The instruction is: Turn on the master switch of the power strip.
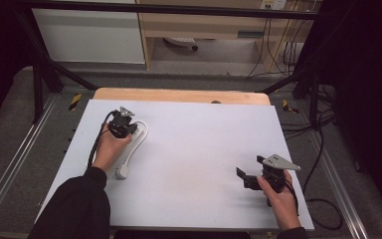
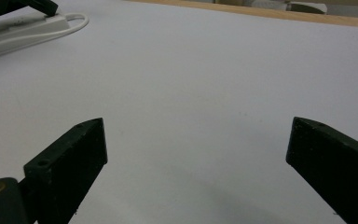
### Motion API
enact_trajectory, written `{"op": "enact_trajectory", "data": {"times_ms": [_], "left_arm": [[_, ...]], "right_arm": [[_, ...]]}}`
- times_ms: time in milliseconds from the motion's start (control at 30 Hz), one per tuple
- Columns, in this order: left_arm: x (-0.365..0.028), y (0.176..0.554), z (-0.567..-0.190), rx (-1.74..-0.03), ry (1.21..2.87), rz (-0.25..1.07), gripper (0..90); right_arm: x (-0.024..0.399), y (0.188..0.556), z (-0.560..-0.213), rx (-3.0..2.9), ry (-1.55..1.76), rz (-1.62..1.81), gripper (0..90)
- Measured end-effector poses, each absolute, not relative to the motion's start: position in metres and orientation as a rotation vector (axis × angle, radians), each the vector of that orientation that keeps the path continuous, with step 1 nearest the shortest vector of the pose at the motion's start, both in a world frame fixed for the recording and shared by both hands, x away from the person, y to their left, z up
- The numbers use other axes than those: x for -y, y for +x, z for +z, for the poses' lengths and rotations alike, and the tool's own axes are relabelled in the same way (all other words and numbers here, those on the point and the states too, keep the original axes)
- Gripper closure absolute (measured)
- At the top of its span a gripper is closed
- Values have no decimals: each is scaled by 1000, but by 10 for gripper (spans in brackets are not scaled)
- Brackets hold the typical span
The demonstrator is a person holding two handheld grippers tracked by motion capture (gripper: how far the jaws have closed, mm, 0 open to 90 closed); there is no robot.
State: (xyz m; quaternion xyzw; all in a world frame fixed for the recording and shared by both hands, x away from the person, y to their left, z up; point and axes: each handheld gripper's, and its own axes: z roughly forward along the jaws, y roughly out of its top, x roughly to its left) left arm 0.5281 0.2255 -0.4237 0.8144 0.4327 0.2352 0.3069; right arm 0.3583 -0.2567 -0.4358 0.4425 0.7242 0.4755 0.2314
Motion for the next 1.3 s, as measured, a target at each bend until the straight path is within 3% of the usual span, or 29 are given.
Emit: {"op": "enact_trajectory", "data": {"times_ms": [1300], "left_arm": [[-224, 526, -425, -1140, 2145, 642, 900]], "right_arm": [[258, 358, -435, -1984, 1219, 1316, 55]]}}
